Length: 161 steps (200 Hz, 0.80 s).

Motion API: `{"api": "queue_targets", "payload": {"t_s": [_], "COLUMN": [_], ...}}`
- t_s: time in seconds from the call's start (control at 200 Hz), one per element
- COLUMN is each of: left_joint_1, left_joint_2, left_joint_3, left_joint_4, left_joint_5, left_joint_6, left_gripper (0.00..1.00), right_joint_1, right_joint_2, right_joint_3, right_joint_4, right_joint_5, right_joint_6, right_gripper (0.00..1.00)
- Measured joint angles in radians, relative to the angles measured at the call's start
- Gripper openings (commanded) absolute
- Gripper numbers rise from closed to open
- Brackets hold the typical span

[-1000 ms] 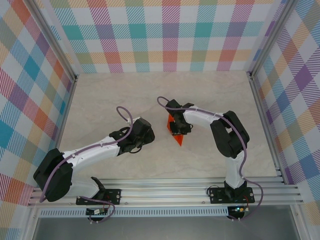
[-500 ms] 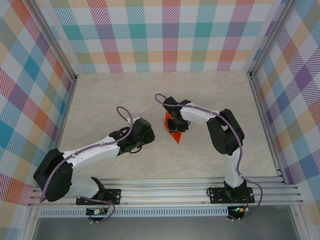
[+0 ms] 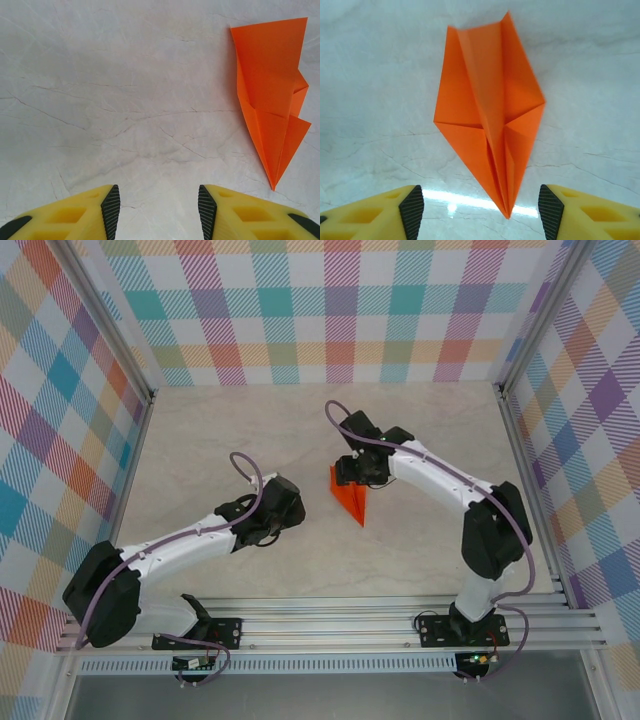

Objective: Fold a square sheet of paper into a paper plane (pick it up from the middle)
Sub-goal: Place the paper plane at the center of the table, then reset both arms

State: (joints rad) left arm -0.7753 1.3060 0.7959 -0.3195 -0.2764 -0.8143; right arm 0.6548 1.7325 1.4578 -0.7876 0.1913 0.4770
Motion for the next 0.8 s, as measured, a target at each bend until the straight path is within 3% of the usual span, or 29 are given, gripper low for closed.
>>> {"api": "queue_targets", "payload": {"t_s": [0.13,0.24,0.33,0.425,0.51,0.625,0.805], "left_joint_1": [0.000,0.003,0.010,0.034,0.069,0.113,0.195], "left_joint_2": [-0.023,-0.066,-0.130,-0.207,-0.270,-0.344,-0.423], "left_joint_3": [-0.002,-0.010,-0.038,-0.072,-0.094,-0.132,-0.186], "left_joint_4": [-0.022,-0.047,-0.063,-0.089,-0.121,-0.131,-0.131], "left_joint_5": [-0.040,-0.111,-0.189,-0.268,-0.334,-0.407,-0.463], "left_joint_6": [0.022,0.056,0.071,0.099,0.122,0.155,0.204], "left_gripper": [0.58,0.75,0.89,0.99,1.00,1.00,1.00], "right_joint_1": [0.000,-0.011,-0.064,-0.183,-0.278,-0.371,-0.417], "right_joint_2": [-0.185,-0.384,-0.538,-0.625,-0.616,-0.540,-0.362], "right_joint_3": [-0.113,-0.255,-0.400,-0.538,-0.651,-0.813,-0.956], "right_joint_4": [0.044,0.109,0.190,0.282,0.380,0.569,0.877], "right_joint_5": [0.138,0.311,0.425,0.503,0.539,0.480,0.371], "right_joint_6": [-0.026,-0.037,-0.063,-0.111,-0.166,-0.242,-0.377], "right_gripper": [0.87,1.00,1.00,1.00,1.00,1.00,1.00]}}
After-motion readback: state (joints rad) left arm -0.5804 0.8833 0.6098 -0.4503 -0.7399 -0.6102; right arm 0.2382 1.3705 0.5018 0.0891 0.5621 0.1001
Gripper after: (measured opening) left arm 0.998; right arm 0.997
